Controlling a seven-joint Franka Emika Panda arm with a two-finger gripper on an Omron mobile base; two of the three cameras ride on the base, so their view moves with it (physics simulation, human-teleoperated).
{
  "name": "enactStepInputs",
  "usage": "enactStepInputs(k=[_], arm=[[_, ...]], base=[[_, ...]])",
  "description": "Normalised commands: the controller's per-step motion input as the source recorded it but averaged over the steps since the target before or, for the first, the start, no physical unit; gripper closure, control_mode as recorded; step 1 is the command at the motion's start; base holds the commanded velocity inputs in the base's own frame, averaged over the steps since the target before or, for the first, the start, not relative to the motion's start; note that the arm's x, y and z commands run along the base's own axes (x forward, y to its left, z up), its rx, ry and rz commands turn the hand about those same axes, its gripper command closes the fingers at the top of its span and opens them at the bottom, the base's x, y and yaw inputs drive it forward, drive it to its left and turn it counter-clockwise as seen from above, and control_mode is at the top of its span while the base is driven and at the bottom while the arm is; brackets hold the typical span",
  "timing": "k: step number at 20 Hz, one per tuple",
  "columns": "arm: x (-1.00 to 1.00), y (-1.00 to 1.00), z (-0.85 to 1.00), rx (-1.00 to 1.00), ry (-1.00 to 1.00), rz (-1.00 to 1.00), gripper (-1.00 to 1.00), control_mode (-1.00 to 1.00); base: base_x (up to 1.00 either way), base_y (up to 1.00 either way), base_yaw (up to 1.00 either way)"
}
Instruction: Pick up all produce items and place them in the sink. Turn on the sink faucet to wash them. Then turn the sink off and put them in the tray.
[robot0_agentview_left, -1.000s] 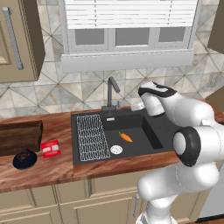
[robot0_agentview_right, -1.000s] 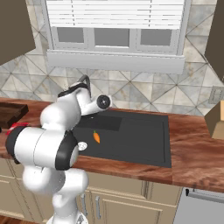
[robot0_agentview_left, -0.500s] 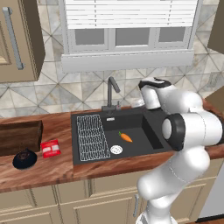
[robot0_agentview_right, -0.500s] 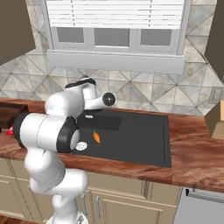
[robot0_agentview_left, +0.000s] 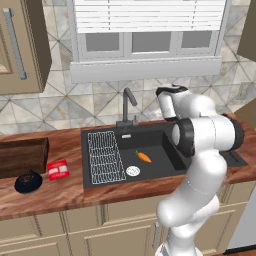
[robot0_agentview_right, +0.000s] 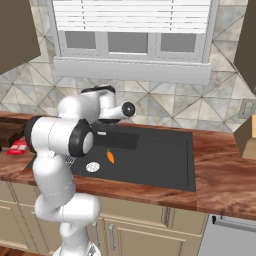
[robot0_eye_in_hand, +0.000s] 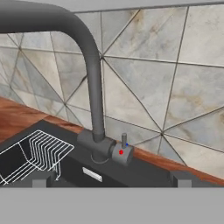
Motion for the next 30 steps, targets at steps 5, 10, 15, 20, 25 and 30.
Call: enactStepInputs(k=[5,10,15,20,25,30], arm=[[0.46,0.0,-0.05,0.0,0.02,0.0,-1.0,-1.0],[0.34,0.0,-0.09,0.0,0.0,0.0,-1.0,-1.0],[0.21,0.0,-0.18,0.0,0.0,0.0,-1.0,-1.0],[0.1,0.06,-0.22,0.0,0.0,0.0,-1.0,-1.0],[0.09,0.12,-0.16,0.0,0.0,0.0,-1.0,-1.0],[0.13,0.15,-0.13,0.0,0.0,0.0,-1.0,-1.0]], base=[[0.0,0.0,0.0],[0.0,0.0,0.0],[0.0,0.0,0.0],[0.0,0.0,0.0],[0.0,0.0,0.0],[0.0,0.0,0.0]])
